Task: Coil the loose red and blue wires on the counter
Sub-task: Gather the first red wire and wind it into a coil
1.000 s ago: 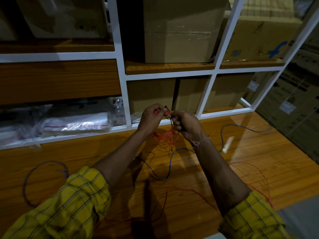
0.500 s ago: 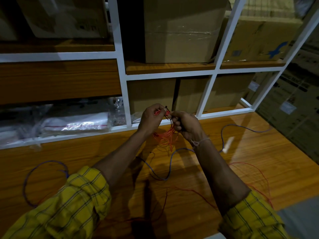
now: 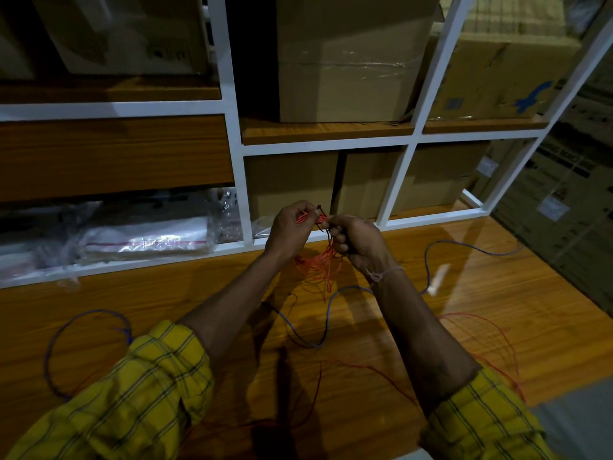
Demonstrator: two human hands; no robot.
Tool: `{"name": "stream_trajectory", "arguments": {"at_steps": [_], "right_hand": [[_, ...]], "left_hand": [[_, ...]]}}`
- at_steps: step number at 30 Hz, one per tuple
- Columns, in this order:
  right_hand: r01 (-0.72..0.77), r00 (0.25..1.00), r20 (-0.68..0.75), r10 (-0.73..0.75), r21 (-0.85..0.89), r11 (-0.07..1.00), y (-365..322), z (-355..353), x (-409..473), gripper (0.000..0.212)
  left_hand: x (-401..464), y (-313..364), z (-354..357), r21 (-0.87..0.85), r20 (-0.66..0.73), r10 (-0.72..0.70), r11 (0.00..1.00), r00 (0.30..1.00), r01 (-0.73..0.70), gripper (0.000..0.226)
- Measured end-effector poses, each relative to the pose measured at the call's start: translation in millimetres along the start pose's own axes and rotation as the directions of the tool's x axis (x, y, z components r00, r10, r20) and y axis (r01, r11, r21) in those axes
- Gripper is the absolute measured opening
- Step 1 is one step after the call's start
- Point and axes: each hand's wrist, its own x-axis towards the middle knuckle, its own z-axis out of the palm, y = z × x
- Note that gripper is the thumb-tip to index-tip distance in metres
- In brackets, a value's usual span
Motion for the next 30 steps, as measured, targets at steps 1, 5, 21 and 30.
{"name": "stream_trajectory", "arguments": {"at_steps": [1, 5, 21, 30], "right_hand": [[-0.002, 1.0, 0.001, 0.002, 0.002, 1.0, -0.2, 0.2, 0.1, 0.022], [-0.009, 1.0, -0.005, 0.009, 0.009, 1.0, 0.1, 0.9, 0.8, 0.022], [0.025, 0.986, -0.161, -0.041, -0.099, 0.995, -1.1, -6.6, -0.2, 0.018], [0.141, 0.973, -0.124, -0.195, -0.35, 0.926, -24.8, -8.1, 2.5, 0.013]], "left_hand": [[-0.5, 0.7, -0.2, 0.003, 0.001, 0.001, 1.0, 1.0, -0.001, 0.017], [-2.9, 1.6, -0.3, 0.031, 0.0, 0.012, 0.999, 1.0, -0.012, 0.017], [-9.8, 8.2, -7.3, 0.25, 0.066, 0.117, 0.959, 0.991, -0.13, 0.015], [-11.8, 10.3, -7.1, 0.216, 0.162, 0.13, 0.963, 0.978, -0.163, 0.017]]}}
